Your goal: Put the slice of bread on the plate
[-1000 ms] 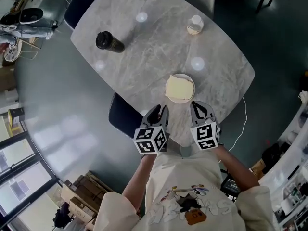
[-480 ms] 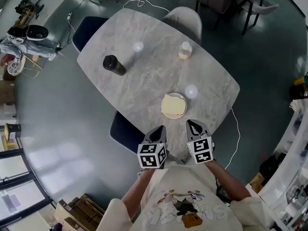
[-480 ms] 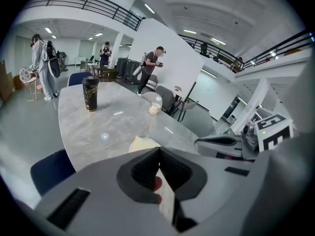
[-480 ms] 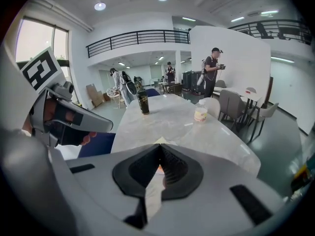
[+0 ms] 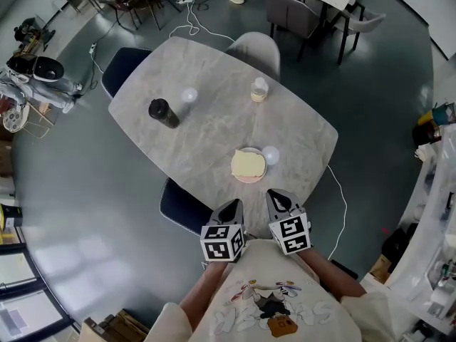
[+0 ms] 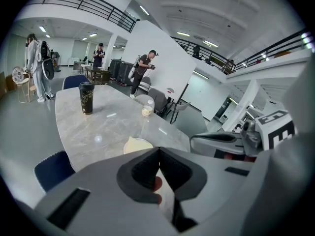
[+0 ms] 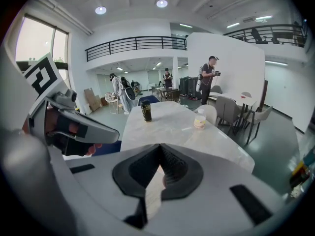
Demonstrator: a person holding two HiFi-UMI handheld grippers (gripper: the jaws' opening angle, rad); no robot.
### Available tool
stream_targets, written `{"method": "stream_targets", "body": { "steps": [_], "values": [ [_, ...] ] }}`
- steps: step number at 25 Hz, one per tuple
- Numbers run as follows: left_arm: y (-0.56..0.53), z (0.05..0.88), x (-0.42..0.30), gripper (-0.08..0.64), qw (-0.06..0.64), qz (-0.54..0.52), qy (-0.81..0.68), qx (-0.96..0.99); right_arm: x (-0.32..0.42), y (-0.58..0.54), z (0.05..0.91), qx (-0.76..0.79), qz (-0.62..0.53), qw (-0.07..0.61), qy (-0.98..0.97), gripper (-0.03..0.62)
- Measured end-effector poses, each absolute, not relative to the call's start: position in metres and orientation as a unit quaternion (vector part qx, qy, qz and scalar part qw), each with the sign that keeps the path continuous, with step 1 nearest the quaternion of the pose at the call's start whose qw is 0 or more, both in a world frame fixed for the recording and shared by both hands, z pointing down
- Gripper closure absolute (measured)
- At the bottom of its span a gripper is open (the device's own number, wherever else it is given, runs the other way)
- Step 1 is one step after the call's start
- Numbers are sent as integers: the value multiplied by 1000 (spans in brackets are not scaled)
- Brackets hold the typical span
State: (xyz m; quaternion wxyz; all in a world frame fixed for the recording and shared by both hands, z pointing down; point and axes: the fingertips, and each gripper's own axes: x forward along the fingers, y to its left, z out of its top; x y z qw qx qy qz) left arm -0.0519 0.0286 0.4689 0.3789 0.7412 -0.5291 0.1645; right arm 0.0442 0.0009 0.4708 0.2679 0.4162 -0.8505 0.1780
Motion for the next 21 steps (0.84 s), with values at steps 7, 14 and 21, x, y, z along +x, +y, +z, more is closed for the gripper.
{"method": "stream_targets", "body": {
  "steps": [7,14,21],
  "values": [
    [39,461,-57,549,376,156,-523,749,29,28,454,446,197,227,-843,588],
    [44,462,-76,550,385,142,-521,748,22,38,456,474,191,233,-827,588],
    [49,460,-73,551,389,131,-511,755,24,50,454,484,179,232,-825,588]
  ]
}}
